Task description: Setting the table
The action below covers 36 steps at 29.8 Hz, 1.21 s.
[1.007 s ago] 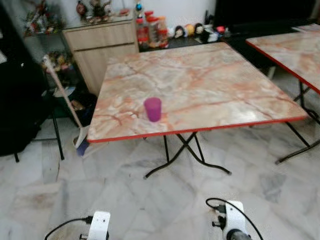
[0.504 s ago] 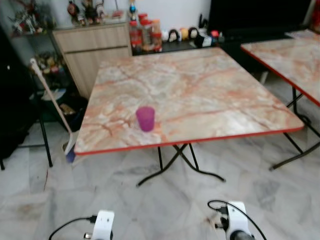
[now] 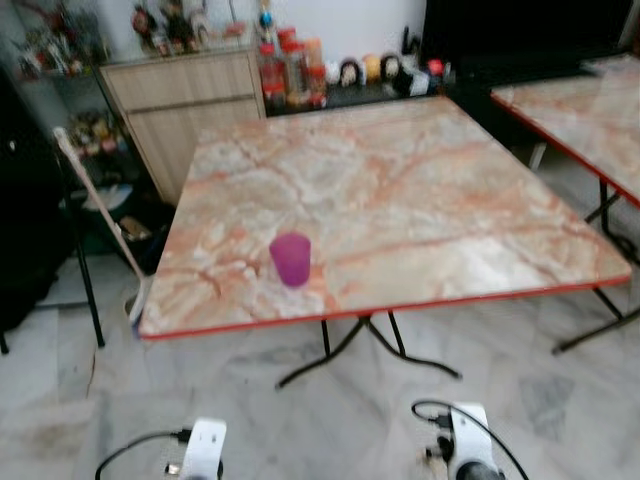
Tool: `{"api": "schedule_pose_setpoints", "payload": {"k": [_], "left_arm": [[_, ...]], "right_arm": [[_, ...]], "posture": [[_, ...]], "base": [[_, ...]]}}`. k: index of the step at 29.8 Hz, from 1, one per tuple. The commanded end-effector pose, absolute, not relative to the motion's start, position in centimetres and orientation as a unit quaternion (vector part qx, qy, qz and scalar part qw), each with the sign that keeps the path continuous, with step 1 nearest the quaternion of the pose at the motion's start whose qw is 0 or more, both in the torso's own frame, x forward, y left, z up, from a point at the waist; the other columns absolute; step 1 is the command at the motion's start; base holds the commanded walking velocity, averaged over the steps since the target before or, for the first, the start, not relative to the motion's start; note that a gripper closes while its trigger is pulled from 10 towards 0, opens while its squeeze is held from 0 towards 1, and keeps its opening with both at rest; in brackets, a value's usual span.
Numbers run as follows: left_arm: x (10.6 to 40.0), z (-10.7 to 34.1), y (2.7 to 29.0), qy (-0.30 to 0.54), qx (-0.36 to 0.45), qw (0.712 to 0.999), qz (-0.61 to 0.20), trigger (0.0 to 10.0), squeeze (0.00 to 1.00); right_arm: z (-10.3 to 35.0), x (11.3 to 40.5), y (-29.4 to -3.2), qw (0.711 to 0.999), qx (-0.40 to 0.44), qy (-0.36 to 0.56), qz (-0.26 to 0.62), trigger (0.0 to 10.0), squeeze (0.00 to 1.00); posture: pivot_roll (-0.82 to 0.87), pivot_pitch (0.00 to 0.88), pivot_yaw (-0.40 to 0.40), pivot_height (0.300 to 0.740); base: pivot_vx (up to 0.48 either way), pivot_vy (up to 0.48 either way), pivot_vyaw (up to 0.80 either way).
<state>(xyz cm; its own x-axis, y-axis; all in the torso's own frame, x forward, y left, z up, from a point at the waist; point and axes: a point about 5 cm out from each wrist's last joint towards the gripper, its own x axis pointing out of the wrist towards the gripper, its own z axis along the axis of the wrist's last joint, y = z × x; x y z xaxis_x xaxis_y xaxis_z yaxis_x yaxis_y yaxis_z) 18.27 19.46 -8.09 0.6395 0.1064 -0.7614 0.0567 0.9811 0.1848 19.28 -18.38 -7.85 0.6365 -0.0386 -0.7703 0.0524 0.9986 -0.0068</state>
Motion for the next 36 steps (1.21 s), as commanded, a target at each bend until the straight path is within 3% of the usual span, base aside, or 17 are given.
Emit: {"api": "schedule_pose_setpoints", "payload": {"k": [1,15,16,22,36], "left_arm": [[18.4,-8.0,19.7,0.428,0.104,0.898,0.01,10.0,0.0],[17.5,-8.5,19.6,0.446,0.104,0.889,0.011,10.0,0.0],[17.0,-8.7,19.6,0.451,0.098,0.887,0.012,10.0,1.0],[16.7,-8.7,19.8,0.431,0.098,0.897,0.012,10.0,1.0],[15.9,-6.8,24.0,0.315,0.051,0.934,0.16,10.0,1.0]], "right_arm": [[-7.7,19.6,-18.0,0.906,0.012,0.423,-0.022,10.0,0.0],[-7.7,19.8,-18.0,0.906,0.01,0.423,-0.02,10.0,0.0],[-7.6,19.8,-17.9,0.906,0.011,0.423,-0.02,10.0,0.0],[-7.7,19.9,-17.6,0.906,0.014,0.422,-0.017,10.0,0.0],[-8.0,19.1,-17.7,0.902,0.011,0.431,-0.017,10.0,0.0]], "posture": [[0.02,0.0,0.054,0.714],[0.05,0.0,0.049,0.714],[0.06,0.0,0.05,0.714],[0.06,0.0,0.054,0.714],[0.09,0.012,0.052,0.714]], "base": [[0.307,0.0,0.0],[0.108,0.0,0.0],[0.0,0.0,0.0],[0.0,0.0,0.0],[0.0,0.0,0.0]]}}
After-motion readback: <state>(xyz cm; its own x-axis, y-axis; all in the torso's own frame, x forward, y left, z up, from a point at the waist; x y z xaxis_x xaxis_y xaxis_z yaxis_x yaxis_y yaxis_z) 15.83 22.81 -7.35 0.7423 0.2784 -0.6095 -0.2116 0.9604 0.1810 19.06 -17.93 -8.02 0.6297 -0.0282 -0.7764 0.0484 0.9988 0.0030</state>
